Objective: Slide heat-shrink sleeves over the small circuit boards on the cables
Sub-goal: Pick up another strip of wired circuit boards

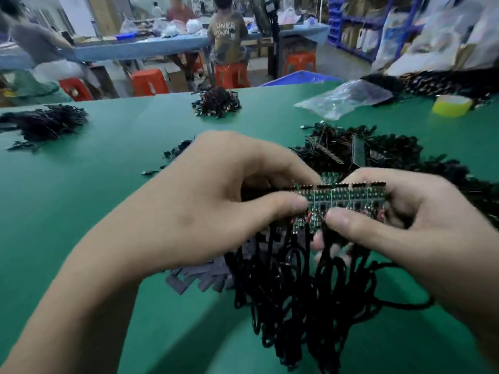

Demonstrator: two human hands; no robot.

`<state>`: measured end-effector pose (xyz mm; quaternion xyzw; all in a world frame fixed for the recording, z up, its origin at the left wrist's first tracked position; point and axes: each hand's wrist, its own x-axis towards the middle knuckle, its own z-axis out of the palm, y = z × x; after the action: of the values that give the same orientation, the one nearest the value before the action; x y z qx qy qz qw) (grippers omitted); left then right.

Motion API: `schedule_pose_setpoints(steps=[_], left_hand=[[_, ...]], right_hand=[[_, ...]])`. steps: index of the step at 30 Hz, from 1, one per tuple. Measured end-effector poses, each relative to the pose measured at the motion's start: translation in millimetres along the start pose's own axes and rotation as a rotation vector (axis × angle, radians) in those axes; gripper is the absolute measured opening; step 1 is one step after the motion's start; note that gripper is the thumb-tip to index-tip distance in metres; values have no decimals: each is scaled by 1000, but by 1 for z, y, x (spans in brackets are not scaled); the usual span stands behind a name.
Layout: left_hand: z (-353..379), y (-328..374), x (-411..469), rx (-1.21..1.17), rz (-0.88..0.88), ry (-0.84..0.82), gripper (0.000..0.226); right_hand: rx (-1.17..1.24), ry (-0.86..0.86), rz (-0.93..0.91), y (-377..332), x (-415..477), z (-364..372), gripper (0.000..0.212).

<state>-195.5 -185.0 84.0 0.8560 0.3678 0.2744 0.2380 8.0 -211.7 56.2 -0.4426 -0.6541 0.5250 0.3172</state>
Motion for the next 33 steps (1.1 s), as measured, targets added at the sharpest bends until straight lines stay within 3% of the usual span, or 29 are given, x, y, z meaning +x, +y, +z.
schedule_pose_setpoints(steps=[2,11,13,16,20,22,27,33], left_hand=[[5,-13,-11,-89,-37,-9,14],[54,-112,-54,-678,-539,23,29],[60,-128,-57,-683,-577,25,43],[58,-145,-50,-535,-542,9,49],[41,-158,-28,-502,-465,-75,37],[33,-162,-12,-456,-433,-132,36],[19,-166,18,-438,-364,-300,28],[13,-177,32,-406,-363,-345,17]], right_hand=[[128,99,-102,19,-11,4,16],[354,93,275,105,41,19,18],[336,91,305,112,50,15,22],[227,46,336,113,63,3,30],[-393,37,224,94,81,-17,29],[-556,0,116,81,94,-15,33],[-545,-229,21,65,131,-3,12],[-546,-327,31,68,159,-7,13]])
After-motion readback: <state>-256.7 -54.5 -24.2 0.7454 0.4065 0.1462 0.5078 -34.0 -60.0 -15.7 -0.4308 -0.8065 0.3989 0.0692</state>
